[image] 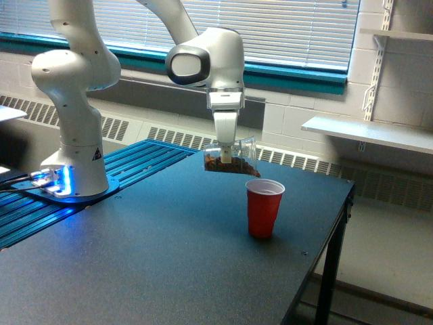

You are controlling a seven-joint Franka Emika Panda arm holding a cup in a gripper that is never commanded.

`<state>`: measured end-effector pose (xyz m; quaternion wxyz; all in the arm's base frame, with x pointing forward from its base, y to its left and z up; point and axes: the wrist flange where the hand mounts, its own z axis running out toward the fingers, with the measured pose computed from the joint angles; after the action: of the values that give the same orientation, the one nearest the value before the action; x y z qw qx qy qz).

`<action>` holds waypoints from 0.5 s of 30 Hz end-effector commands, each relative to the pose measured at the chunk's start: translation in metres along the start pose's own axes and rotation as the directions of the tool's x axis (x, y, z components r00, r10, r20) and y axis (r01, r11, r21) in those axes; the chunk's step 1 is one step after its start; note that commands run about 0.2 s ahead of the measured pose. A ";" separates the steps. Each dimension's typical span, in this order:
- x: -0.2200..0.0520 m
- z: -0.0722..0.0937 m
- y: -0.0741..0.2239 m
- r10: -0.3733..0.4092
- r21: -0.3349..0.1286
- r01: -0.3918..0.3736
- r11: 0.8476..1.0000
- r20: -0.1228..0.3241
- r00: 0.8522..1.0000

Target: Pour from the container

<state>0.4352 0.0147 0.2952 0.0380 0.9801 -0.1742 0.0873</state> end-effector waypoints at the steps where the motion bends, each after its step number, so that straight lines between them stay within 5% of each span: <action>1: 0.005 -0.004 -0.010 0.018 -0.019 -0.018 1.000 -0.002 1.000; 15: 0.013 -0.005 -0.021 -0.022 -0.060 0.022 0.998 0.004 1.000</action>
<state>0.4473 0.0236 0.2978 0.0630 0.9811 -0.1659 0.0775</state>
